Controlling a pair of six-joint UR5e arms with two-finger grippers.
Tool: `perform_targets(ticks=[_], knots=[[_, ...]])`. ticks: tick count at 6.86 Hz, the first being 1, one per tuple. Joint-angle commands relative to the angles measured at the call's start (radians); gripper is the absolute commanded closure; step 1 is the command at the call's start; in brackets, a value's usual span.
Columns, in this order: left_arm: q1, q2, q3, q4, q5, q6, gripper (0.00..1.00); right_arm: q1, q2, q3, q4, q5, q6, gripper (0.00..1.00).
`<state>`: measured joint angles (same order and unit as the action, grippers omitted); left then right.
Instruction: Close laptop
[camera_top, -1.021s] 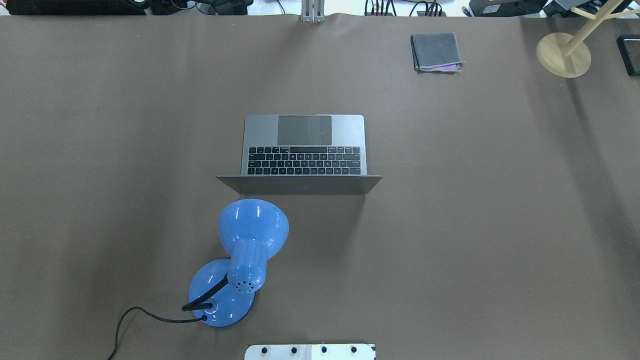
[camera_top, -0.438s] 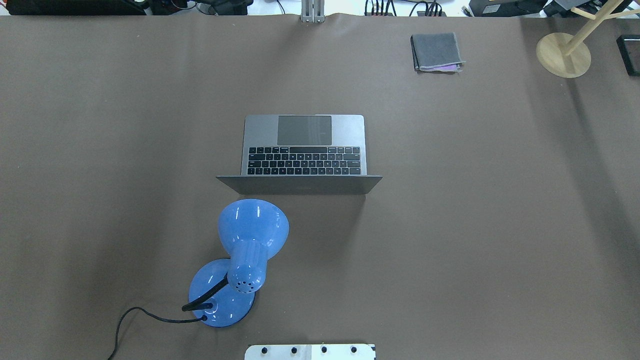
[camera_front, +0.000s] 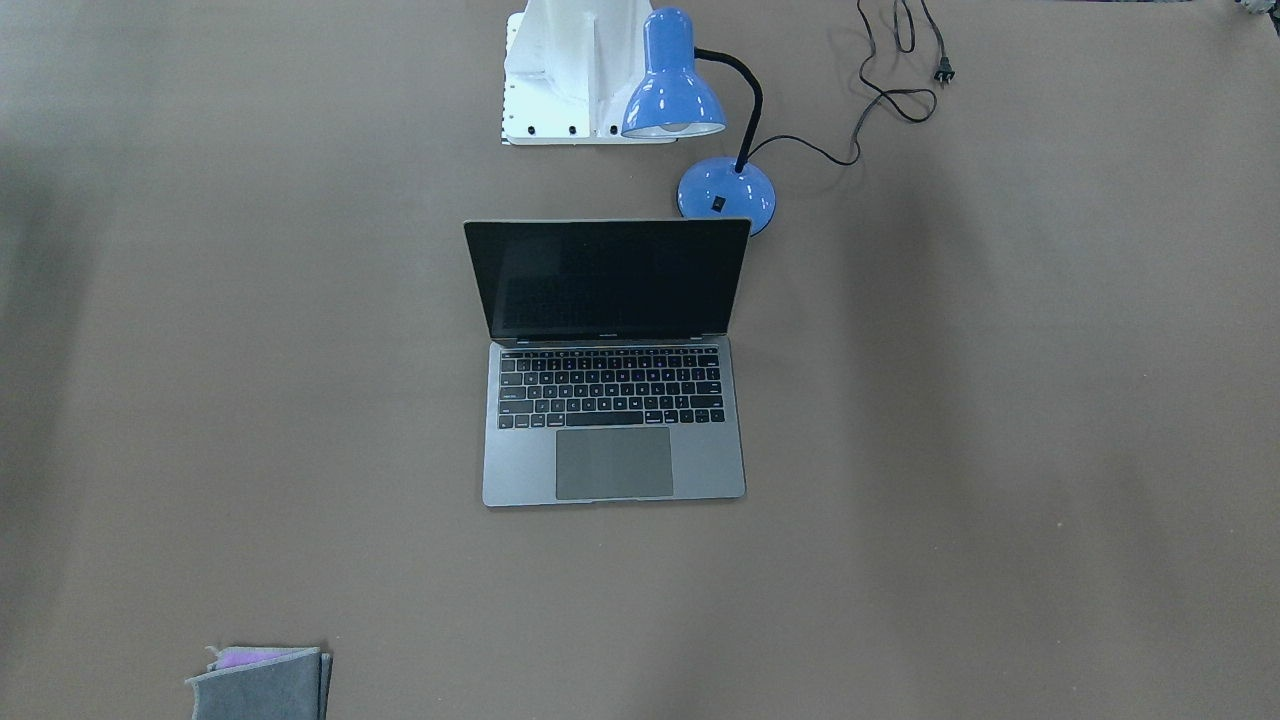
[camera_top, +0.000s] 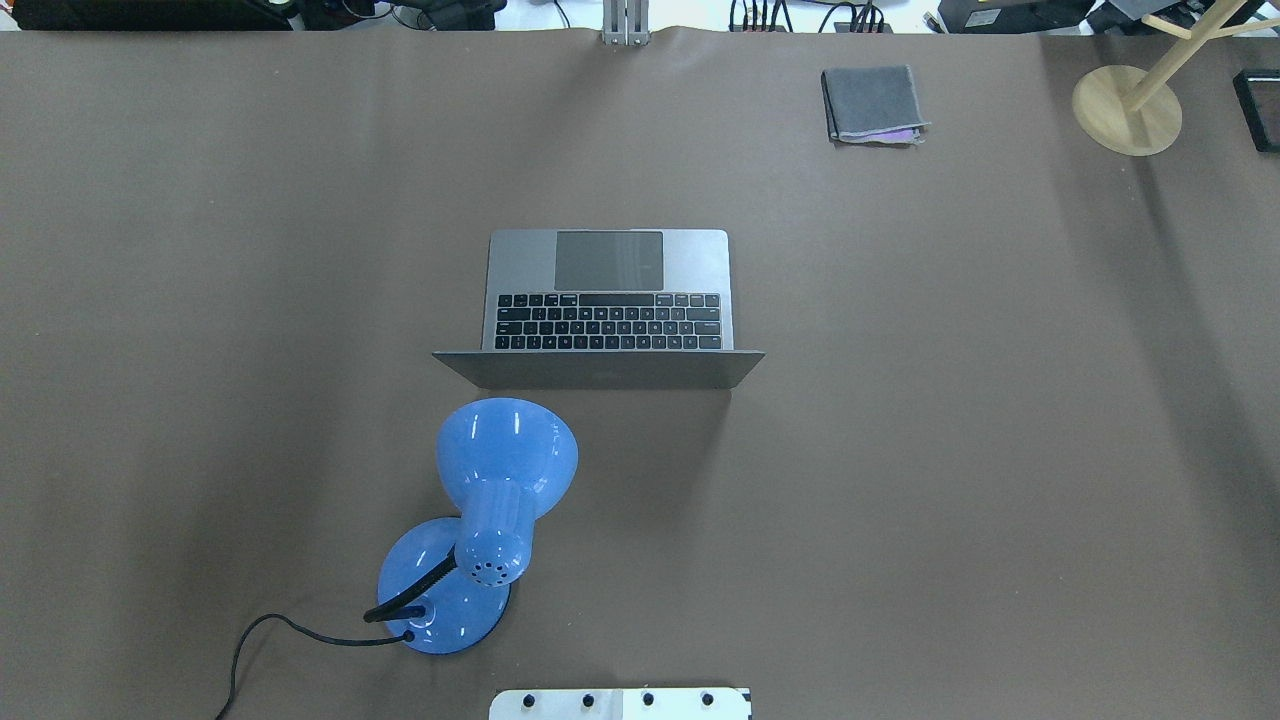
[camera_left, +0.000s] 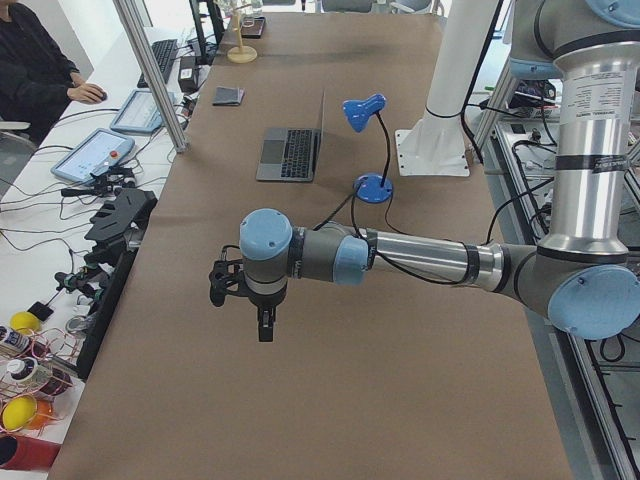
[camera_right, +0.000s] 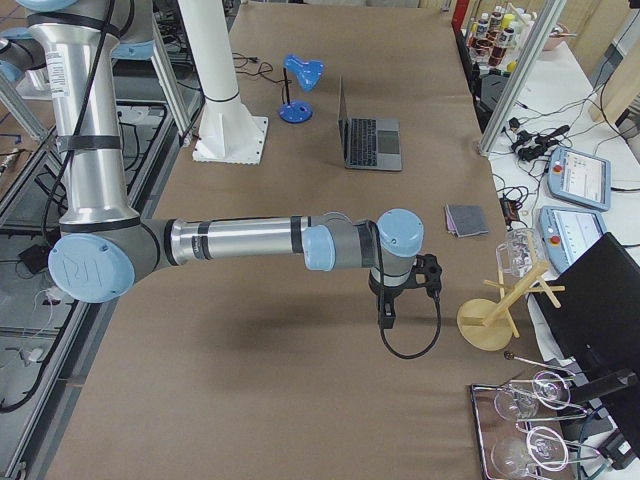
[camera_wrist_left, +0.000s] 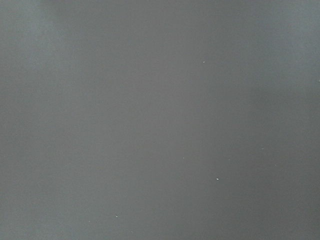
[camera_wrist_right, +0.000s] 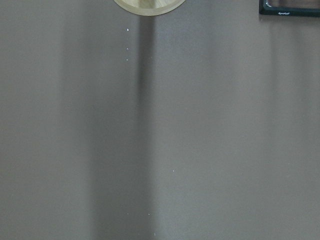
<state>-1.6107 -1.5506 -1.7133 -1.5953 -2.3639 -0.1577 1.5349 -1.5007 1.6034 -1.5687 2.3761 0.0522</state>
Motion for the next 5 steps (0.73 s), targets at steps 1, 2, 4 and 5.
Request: perform_targets(ticks=[1, 2, 4, 5], knots=[[0.000, 0.000, 0.000, 0.000, 0.000, -0.003, 0.02, 0.001, 0.000, 0.001, -0.001, 0.000, 0.000, 0.00], [0.000, 0.000, -0.002, 0.000, 0.000, -0.003, 0.02, 0.001, 0.000, 0.001, -0.001, 0.002, 0.000, 0.00], [0.000, -0.003, -0.003, 0.000, 0.000, -0.005, 0.02, -0.001, 0.000, 0.004, -0.001, 0.002, 0.000, 0.00], [0.000, -0.005, -0.003, 0.000, 0.000, -0.005, 0.02, -0.001, 0.000, 0.004, -0.001, 0.008, 0.002, 0.00]])
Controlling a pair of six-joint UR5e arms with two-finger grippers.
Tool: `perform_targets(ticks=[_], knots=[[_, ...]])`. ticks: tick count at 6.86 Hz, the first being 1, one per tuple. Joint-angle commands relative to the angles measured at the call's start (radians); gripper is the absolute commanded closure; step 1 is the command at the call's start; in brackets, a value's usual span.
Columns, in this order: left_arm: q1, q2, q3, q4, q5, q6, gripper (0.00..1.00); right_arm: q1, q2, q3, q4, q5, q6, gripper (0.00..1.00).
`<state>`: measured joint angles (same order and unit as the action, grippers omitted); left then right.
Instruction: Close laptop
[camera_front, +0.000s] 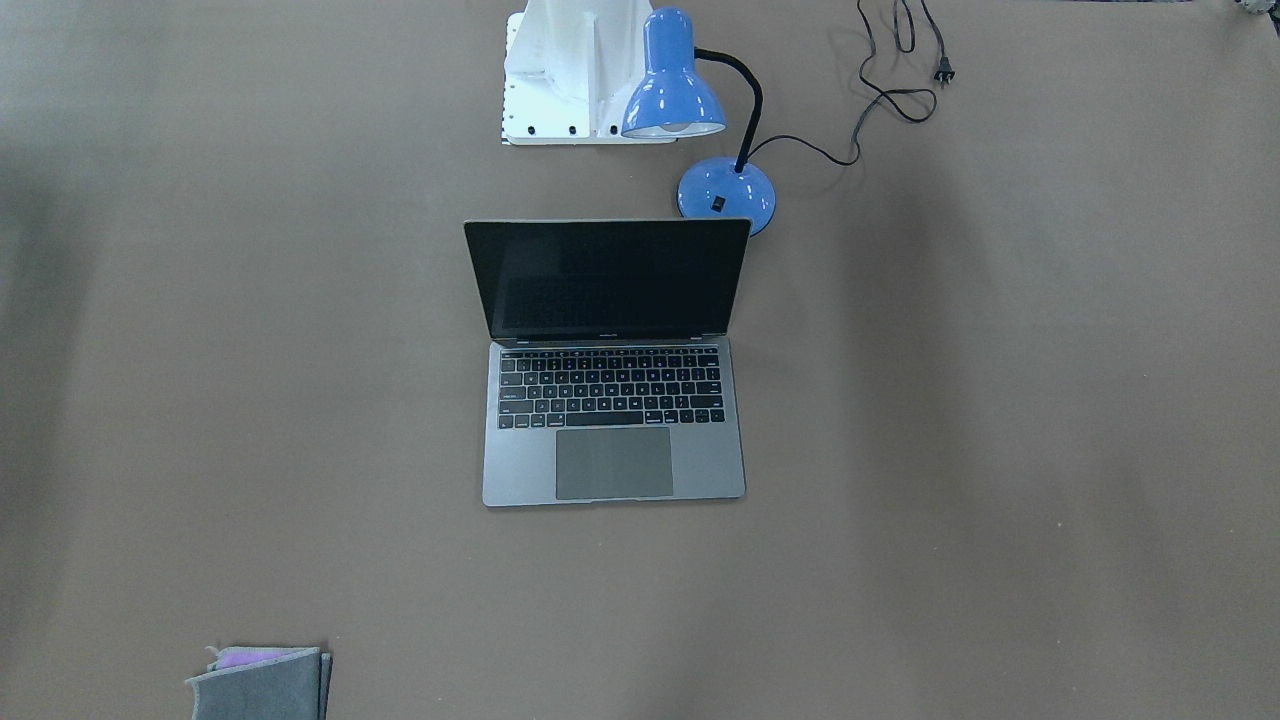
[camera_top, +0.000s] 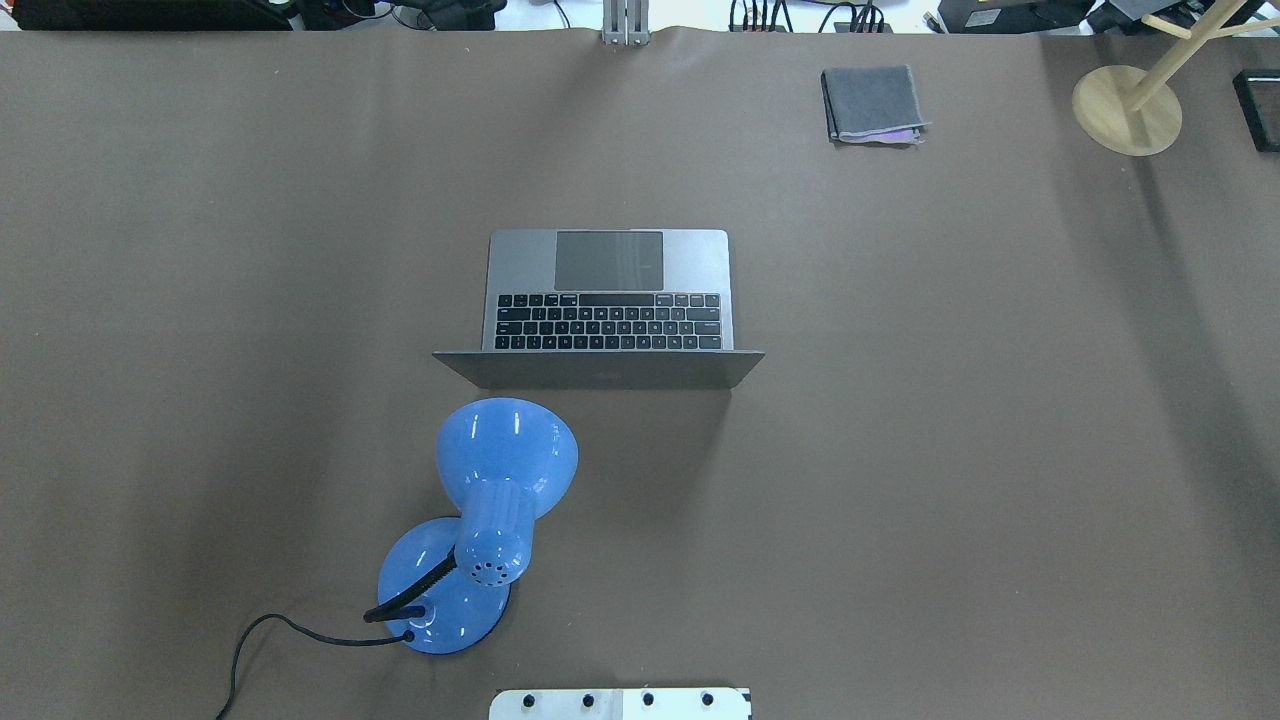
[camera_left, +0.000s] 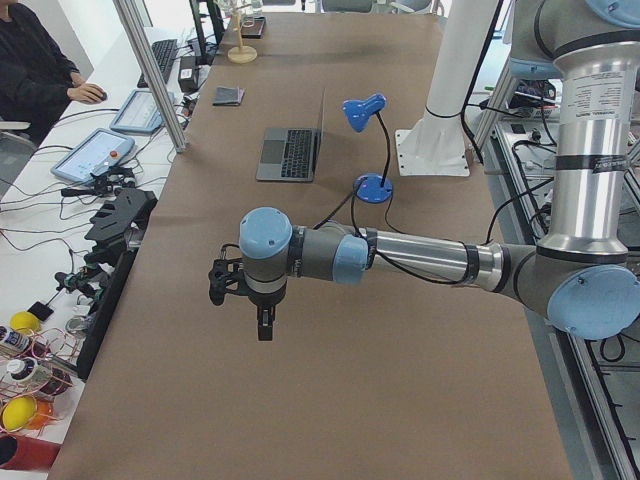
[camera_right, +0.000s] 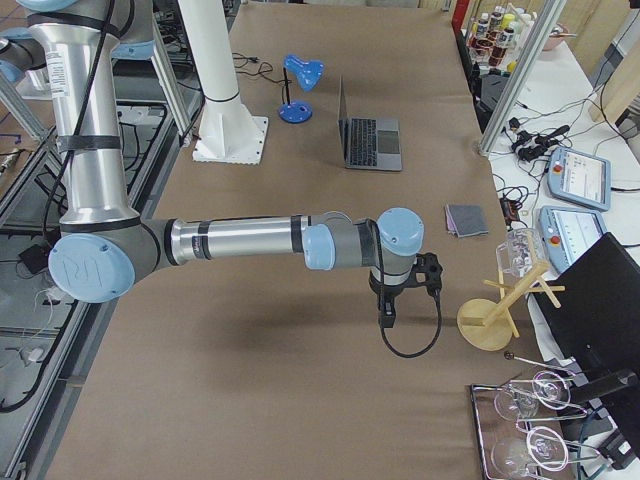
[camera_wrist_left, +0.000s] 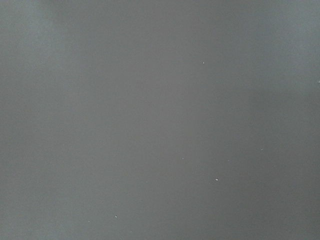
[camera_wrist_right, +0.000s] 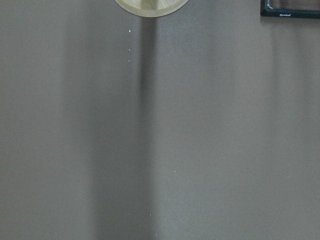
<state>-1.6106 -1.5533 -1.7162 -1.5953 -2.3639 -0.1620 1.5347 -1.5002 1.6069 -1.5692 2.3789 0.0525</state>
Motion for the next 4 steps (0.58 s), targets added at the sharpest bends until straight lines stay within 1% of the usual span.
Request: perform_targets(ticks=[1, 2, 3, 4], knots=[[0.000, -0.008, 0.000, 0.000, -0.002, -0.002, 0.02, 0.001, 0.014, 0.002, -0.002, 0.009, 0.001, 0.00], [0.001, -0.027, -0.008, 0.002, -0.002, -0.007, 0.02, -0.001, 0.049, 0.007, -0.002, 0.040, 0.001, 0.00], [0.003, -0.086, -0.020, 0.003, -0.003, -0.039, 0.02, -0.023, 0.101, -0.040, -0.002, 0.023, -0.002, 0.00], [0.027, -0.140, -0.049, -0.006, -0.003, -0.103, 0.02, -0.025, 0.170, -0.057, 0.000, 0.029, -0.002, 0.00]])
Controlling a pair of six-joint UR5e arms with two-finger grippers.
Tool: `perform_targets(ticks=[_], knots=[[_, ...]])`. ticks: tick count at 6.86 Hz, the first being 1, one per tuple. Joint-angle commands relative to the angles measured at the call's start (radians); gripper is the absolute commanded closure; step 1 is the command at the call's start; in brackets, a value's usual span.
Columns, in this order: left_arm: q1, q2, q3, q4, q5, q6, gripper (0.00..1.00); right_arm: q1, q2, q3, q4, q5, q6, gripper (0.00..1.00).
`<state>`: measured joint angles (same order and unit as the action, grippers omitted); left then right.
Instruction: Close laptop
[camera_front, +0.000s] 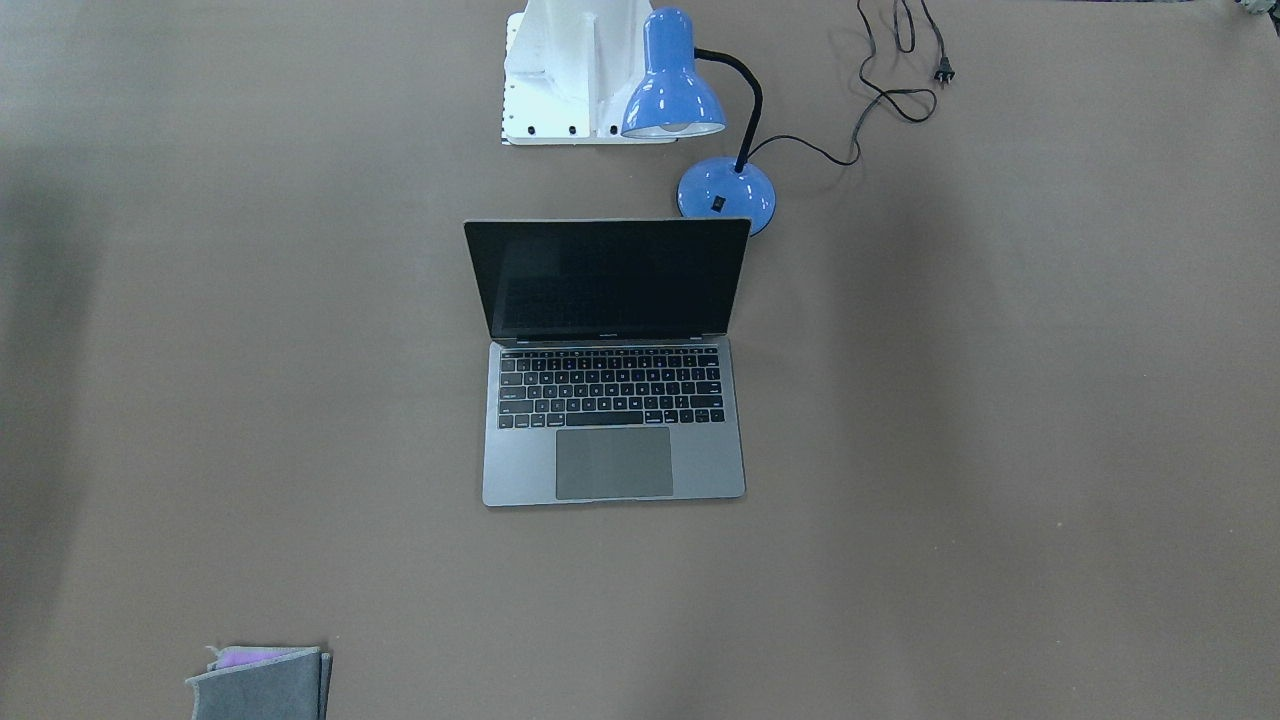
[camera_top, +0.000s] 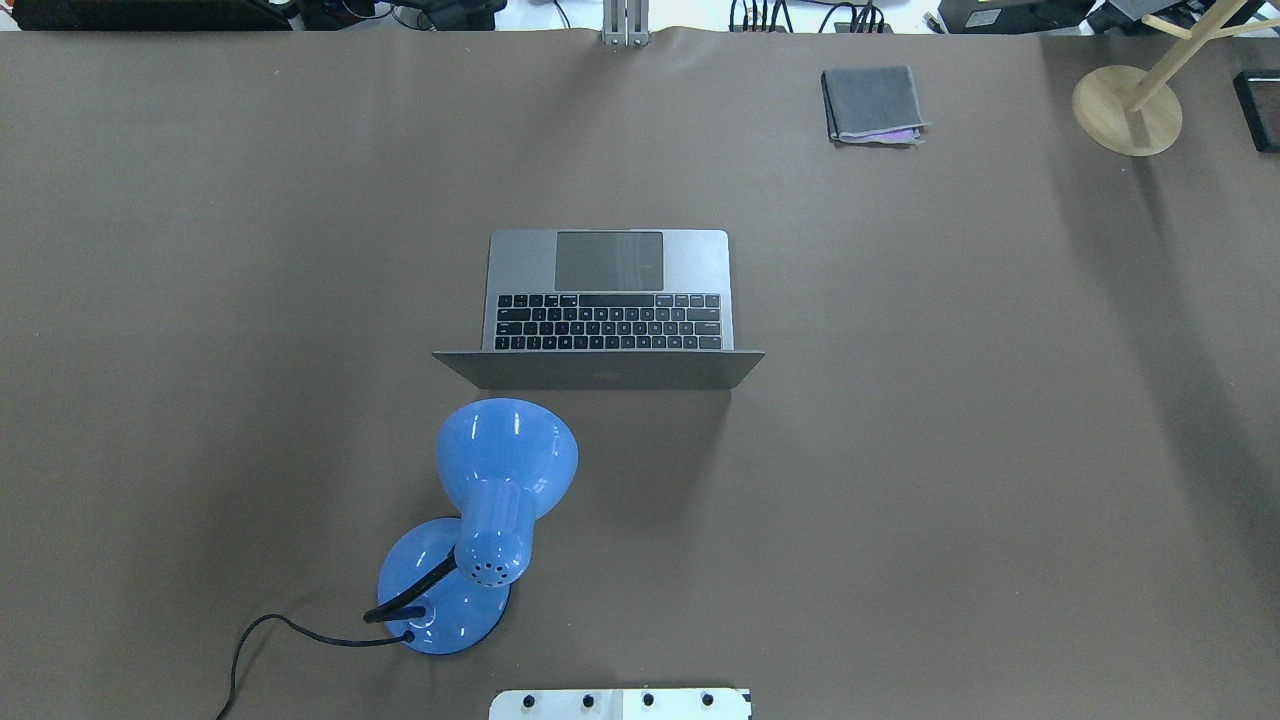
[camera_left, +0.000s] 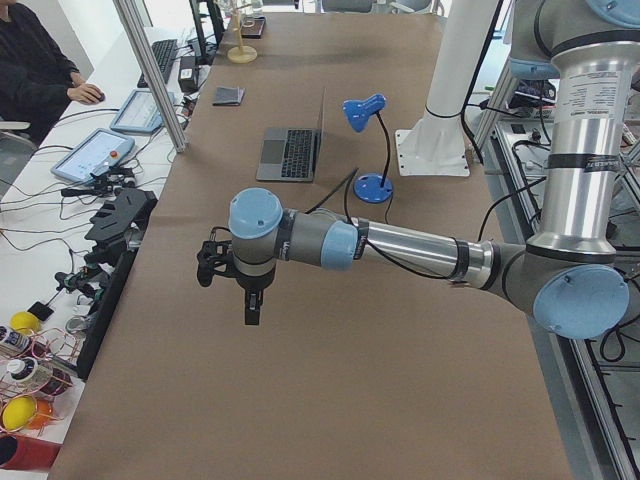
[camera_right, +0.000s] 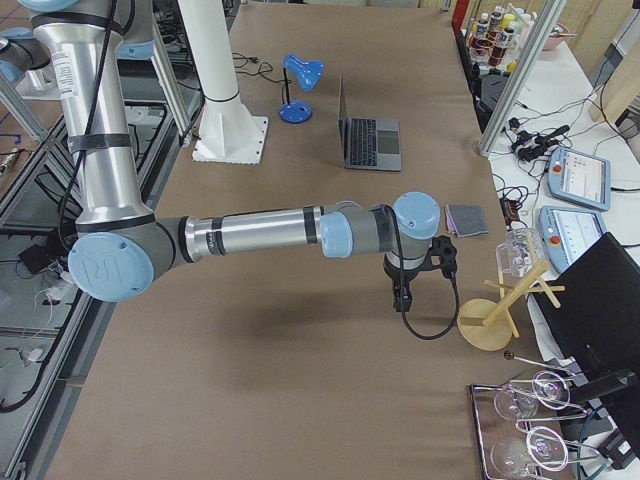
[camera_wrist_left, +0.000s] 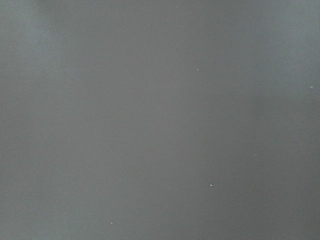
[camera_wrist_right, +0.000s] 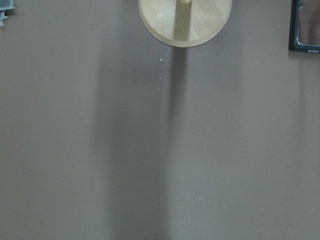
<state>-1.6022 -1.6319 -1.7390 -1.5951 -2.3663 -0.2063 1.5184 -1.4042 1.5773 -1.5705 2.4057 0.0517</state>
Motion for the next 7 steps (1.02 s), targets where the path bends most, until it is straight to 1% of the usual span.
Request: perform_targets(ticks=[1, 2, 3, 4, 5, 6, 7], knots=[[0.115, -0.095, -0.069, -0.008, 0.001, -0.149, 0.02, -0.035, 0.120, -0.022, -0.002, 0.004, 0.008, 0.00], [0.236, -0.129, -0.092, -0.049, 0.009, -0.280, 0.02, -0.075, 0.146, -0.025, -0.002, 0.025, 0.031, 0.00], [0.342, -0.167, -0.093, -0.112, 0.012, -0.447, 0.02, -0.124, 0.159, -0.019, 0.015, 0.108, 0.209, 0.00], [0.413, -0.171, -0.094, -0.196, 0.013, -0.570, 0.02, -0.197, 0.178, 0.025, 0.065, 0.134, 0.340, 0.00], [0.453, -0.174, -0.091, -0.224, 0.012, -0.650, 0.02, -0.271, 0.173, 0.093, 0.099, 0.135, 0.475, 0.01], [0.511, -0.198, -0.085, -0.226, 0.012, -0.759, 0.02, -0.352, 0.171, 0.163, 0.146, 0.133, 0.593, 0.06], [0.562, -0.203, -0.094, -0.252, 0.034, -0.777, 0.02, -0.457, 0.160, 0.223, 0.199, 0.107, 0.684, 0.01]])
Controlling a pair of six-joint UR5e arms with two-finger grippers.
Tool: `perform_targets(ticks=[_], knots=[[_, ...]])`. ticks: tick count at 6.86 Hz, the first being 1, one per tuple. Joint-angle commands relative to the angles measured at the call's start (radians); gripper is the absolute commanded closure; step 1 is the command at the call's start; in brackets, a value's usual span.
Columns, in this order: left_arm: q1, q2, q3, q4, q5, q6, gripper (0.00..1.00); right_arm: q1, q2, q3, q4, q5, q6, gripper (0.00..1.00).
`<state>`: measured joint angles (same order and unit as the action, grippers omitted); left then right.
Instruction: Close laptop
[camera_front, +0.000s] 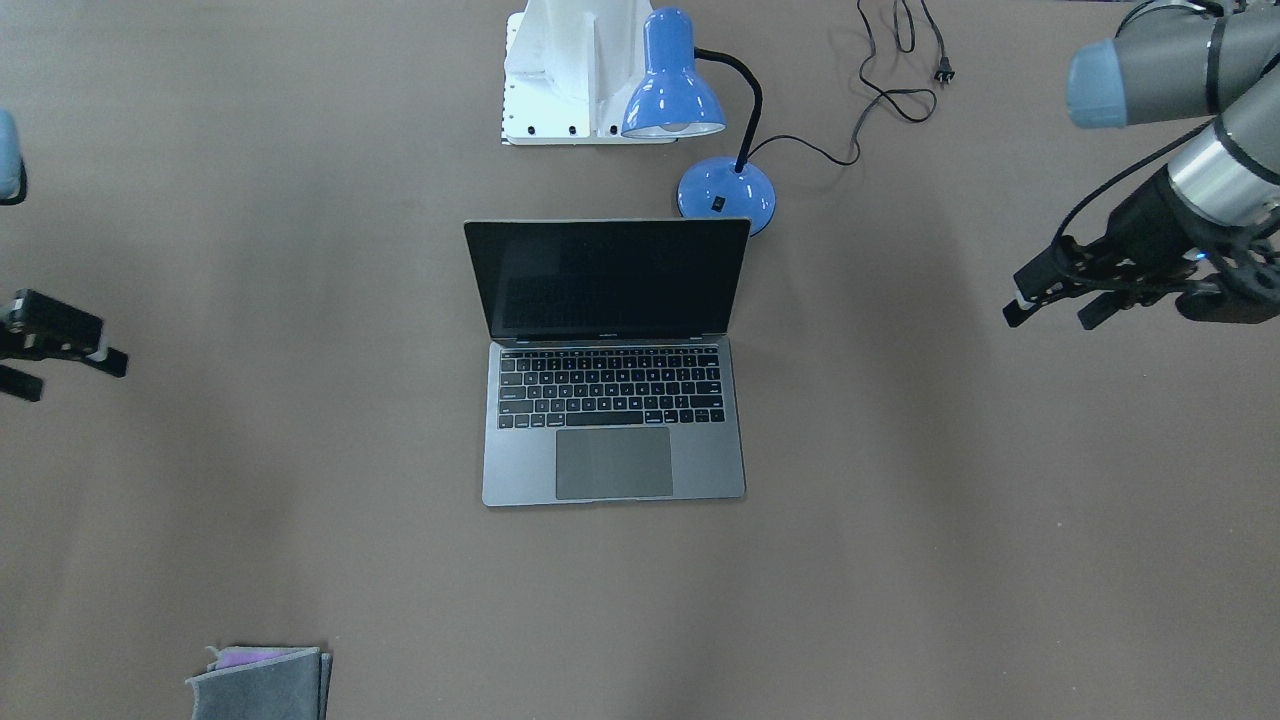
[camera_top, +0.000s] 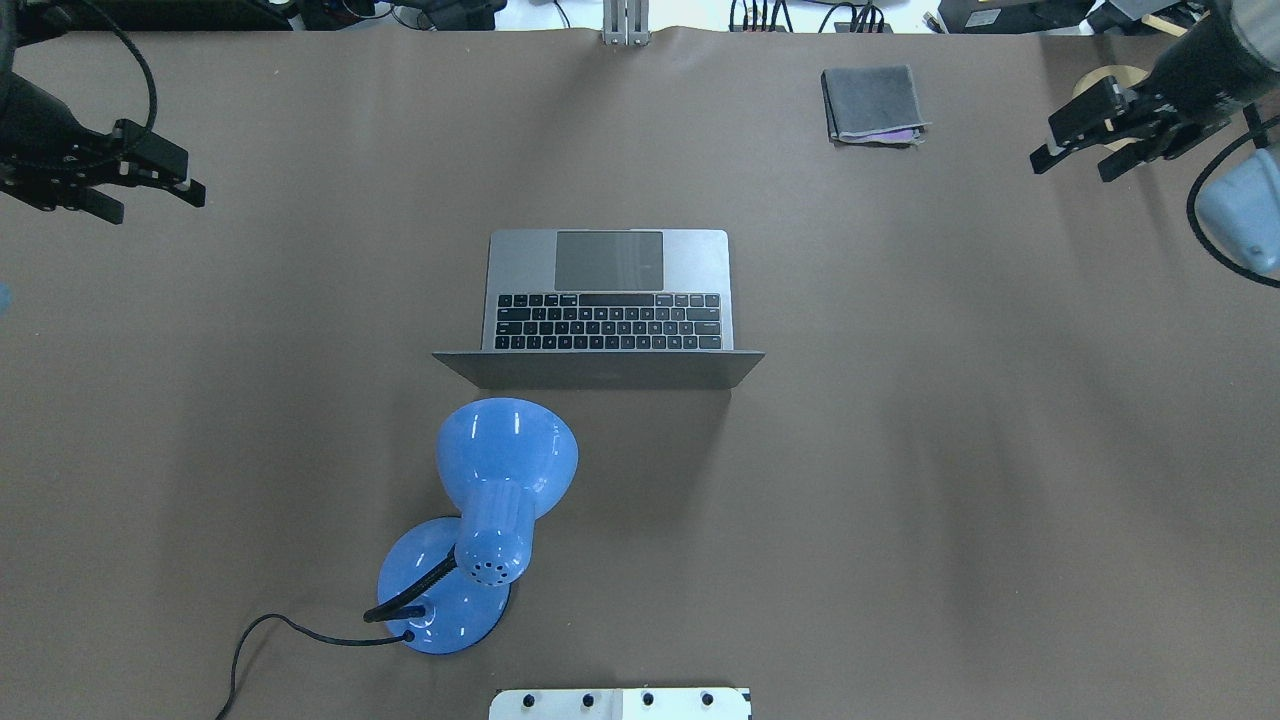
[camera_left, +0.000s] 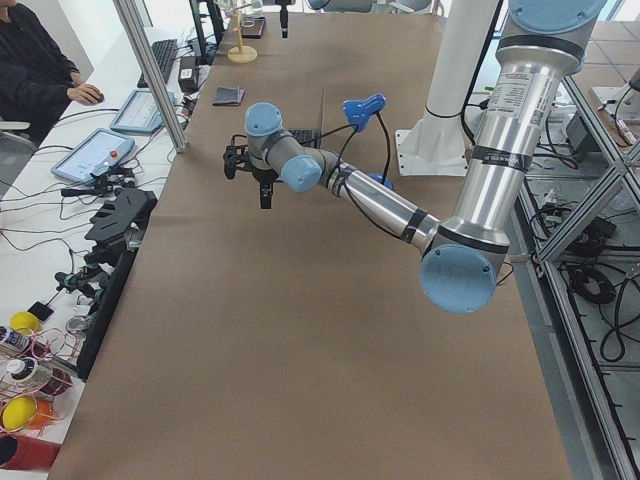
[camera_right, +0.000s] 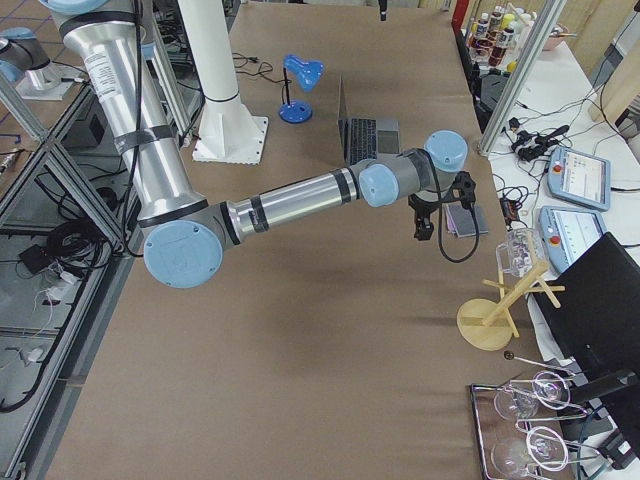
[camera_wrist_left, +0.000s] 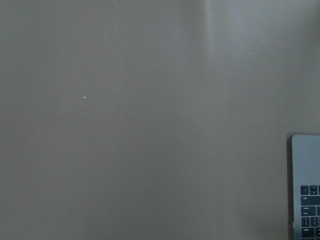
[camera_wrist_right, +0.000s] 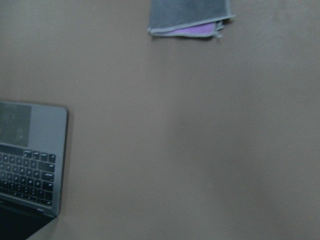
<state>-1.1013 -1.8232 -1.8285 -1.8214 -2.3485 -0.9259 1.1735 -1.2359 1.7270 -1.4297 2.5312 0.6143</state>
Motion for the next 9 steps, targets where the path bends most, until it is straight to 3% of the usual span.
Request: perform_targets(ticks=[1, 2, 3, 4, 5, 6, 7, 8, 9], knots=[[0.117, -0.019, -0.003, -0.041, 0.031, -0.121, 0.02, -0.197, -0.011, 0.101, 0.093, -0.023, 0.202, 0.01], [0.162, -0.084, 0.005, -0.047, 0.031, -0.268, 0.03, -0.268, -0.023, 0.129, 0.139, -0.026, 0.293, 0.01], [0.194, -0.091, -0.006, -0.068, 0.031, -0.286, 0.03, -0.322, -0.022, 0.131, 0.203, -0.055, 0.367, 0.01], [0.231, -0.058, 0.026, -0.226, 0.034, -0.294, 0.06, -0.359, -0.023, 0.129, 0.215, -0.071, 0.373, 0.01], [0.250, -0.047, 0.091, -0.368, 0.031, -0.306, 0.16, -0.383, -0.027, 0.129, 0.216, -0.080, 0.374, 0.01], [0.253, -0.015, 0.092, -0.381, 0.026, -0.300, 0.22, -0.403, -0.036, 0.134, 0.219, -0.078, 0.375, 0.03], [0.261, -0.008, 0.087, -0.377, 0.015, -0.303, 0.66, -0.411, -0.052, 0.134, 0.250, -0.078, 0.377, 0.34], [0.300, -0.008, 0.086, -0.377, 0.018, -0.304, 1.00, -0.419, -0.077, 0.134, 0.291, -0.080, 0.378, 0.68], [0.314, 0.005, 0.069, -0.378, 0.017, -0.304, 1.00, -0.423, -0.103, 0.132, 0.339, -0.081, 0.381, 1.00]])
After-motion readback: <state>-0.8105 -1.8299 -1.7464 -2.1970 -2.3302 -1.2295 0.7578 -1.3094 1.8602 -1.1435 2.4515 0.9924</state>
